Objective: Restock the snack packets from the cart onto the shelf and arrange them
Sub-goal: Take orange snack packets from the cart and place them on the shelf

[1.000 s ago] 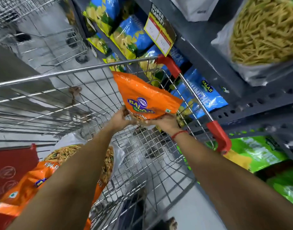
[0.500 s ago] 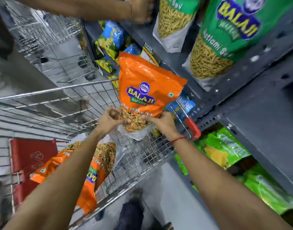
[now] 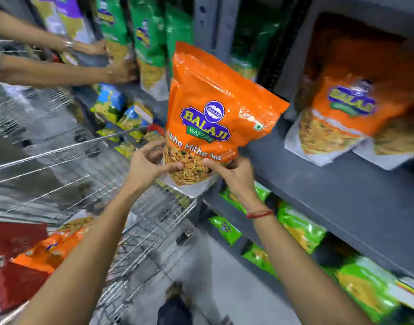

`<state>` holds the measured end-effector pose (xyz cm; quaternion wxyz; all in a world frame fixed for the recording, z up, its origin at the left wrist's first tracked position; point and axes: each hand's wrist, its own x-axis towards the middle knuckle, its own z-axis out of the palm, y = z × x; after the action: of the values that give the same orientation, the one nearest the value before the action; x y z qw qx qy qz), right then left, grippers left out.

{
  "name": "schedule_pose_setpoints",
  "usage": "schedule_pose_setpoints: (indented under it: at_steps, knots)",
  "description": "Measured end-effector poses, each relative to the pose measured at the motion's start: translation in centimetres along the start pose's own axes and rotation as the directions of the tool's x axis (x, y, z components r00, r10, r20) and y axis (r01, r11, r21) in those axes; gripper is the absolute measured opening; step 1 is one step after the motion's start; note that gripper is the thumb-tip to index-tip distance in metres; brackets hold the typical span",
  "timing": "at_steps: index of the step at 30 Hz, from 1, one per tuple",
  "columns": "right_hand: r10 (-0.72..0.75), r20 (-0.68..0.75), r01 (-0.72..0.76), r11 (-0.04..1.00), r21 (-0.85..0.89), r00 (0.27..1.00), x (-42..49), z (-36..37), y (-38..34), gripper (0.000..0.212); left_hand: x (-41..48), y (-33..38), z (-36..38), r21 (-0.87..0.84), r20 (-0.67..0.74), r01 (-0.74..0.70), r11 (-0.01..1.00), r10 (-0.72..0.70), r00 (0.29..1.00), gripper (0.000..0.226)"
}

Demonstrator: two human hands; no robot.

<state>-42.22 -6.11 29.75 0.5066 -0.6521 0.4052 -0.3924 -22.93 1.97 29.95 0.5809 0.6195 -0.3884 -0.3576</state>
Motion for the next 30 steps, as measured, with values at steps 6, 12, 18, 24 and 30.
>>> schedule_pose_setpoints:
  at_steps: [6,12,18,24,30]
  knots:
    - [0.039,-0.127,-0.048,0.997,-0.068,0.991,-3.4,-13.4,-0.3,0.031,-1.7,2.3,12.5,-0.012,0.185,-0.083,0.996,0.084,0.979,0.060]
    - [0.039,-0.172,-0.067,0.985,-0.159,0.984,-5.9,-26.2,-2.7,0.018,-2.1,4.4,24.9,-0.011,0.333,-0.173,0.985,0.167,0.928,0.065]
    - [0.045,-0.278,-0.113,0.965,-0.236,0.959,-6.4,-36.8,-1.6,0.026,-1.8,5.7,36.7,-0.045,0.437,-0.168,0.985,0.170,0.883,0.062]
    - [0.153,-0.342,-0.242,0.941,-0.236,0.927,-5.2,-43.0,2.2,0.045,-0.1,3.3,44.1,0.006,0.531,-0.152,0.988,0.126,0.838,0.066]
    - [0.154,-0.328,-0.216,0.963,-0.162,0.932,-3.6,-45.7,3.4,0.046,1.0,2.7,46.5,0.029,0.511,-0.195,0.980,0.153,0.846,0.060]
